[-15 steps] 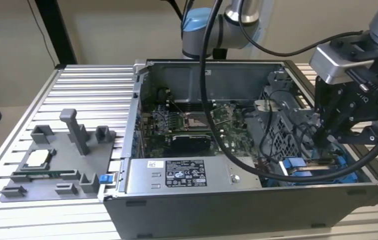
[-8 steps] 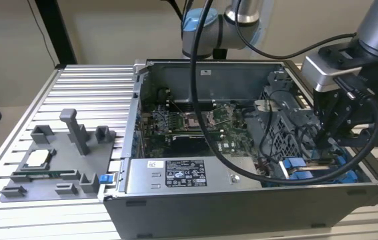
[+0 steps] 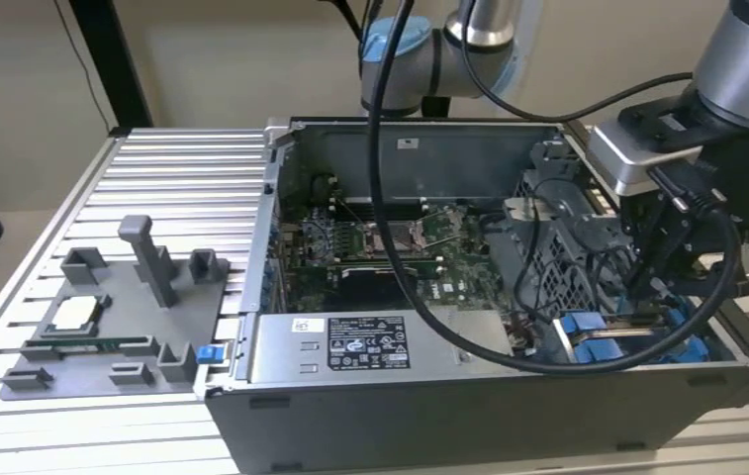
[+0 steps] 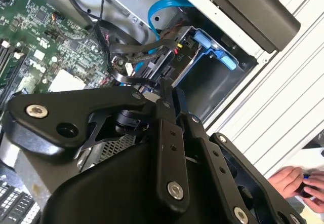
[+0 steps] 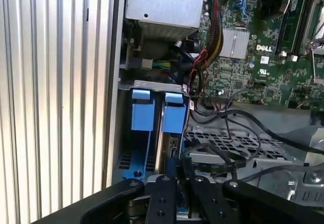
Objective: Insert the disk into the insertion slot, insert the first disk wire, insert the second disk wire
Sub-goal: 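Insert the second disk wire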
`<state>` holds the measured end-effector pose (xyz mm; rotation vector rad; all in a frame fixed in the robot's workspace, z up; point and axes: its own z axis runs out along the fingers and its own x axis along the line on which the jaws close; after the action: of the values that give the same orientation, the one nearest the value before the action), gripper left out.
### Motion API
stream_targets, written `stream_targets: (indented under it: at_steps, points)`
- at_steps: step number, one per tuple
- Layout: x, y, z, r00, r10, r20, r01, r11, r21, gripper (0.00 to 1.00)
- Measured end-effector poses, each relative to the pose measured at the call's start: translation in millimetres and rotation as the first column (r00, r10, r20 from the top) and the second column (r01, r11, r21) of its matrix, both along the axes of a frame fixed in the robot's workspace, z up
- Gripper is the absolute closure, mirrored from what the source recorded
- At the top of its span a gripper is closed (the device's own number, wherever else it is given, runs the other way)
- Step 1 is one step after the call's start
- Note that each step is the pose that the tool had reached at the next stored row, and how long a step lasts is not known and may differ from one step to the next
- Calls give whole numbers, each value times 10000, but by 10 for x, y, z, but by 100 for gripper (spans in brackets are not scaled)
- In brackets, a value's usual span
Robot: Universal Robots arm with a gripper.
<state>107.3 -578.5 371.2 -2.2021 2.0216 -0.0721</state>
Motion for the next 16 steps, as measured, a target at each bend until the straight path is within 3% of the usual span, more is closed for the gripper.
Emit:
stream_targets:
  at_steps: [4,7,11,14,16]
  points:
    - [-29,0,-37,9997,-25,224,25,10000,5,100]
    - [-57,-1,-82,9994,-75,341,74,10000,8,100]
    - [-60,0,-139,9986,-341,394,341,9994,6,100]
    - [-60,0,-173,9965,-736,403,737,9973,6,100]
    - [-60,-1,-174,9963,-761,404,762,9971,6,100]
